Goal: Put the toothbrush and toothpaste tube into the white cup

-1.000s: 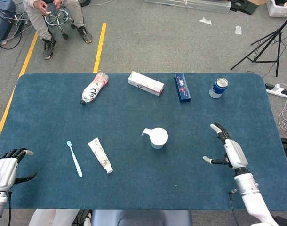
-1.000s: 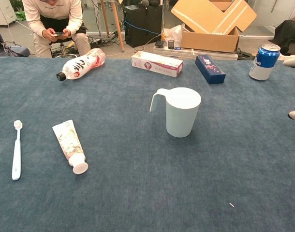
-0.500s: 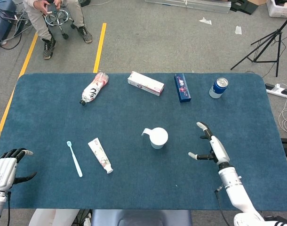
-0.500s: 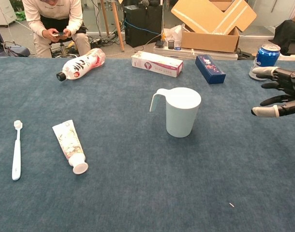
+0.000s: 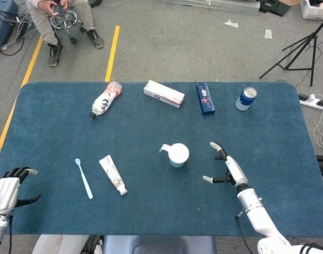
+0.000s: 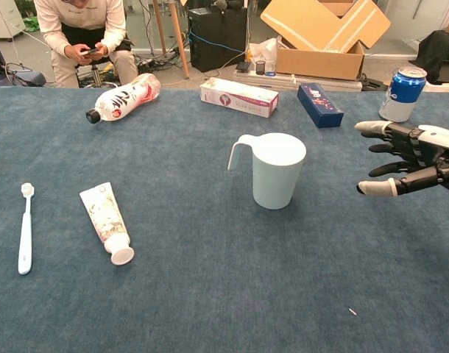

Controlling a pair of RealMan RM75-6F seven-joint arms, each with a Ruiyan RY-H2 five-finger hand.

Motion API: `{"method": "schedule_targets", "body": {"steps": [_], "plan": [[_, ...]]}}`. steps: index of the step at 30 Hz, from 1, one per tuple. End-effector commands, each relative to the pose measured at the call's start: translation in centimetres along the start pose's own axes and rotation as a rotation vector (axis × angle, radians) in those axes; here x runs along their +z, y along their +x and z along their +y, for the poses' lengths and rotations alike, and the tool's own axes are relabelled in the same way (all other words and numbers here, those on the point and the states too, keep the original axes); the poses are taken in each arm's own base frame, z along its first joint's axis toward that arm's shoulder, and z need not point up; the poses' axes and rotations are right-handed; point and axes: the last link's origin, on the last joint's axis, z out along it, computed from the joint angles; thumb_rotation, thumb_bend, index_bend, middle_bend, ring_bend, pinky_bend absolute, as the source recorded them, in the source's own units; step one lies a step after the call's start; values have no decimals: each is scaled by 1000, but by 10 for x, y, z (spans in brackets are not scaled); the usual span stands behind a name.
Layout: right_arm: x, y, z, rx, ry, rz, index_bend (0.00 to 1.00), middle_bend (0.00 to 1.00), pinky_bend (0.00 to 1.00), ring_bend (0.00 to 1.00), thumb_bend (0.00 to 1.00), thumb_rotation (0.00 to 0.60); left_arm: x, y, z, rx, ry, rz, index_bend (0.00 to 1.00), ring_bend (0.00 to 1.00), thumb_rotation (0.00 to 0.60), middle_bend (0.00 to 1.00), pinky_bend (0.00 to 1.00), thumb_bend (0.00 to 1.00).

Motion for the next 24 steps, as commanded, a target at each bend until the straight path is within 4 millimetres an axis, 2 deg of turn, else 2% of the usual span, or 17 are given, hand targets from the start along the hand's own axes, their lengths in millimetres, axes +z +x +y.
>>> {"method": "schedule_targets", "body": {"steps": [1, 9, 24], "plan": [[1, -7, 0, 32, 2, -37, 0, 0, 196, 0, 0, 600, 0, 0, 0, 0, 0, -1, 357, 273, 600, 327, 322, 9], [5, -15, 0, 65, 25, -80, 0, 0, 152, 0, 0, 600, 0, 0, -1, 1, 2, -6, 357, 273, 600, 327, 322, 9], [14, -21, 1, 172, 21, -71, 0, 0, 150, 0, 0, 600, 0, 0, 0, 0, 0, -11, 357, 273, 600, 327, 322, 9]]}}
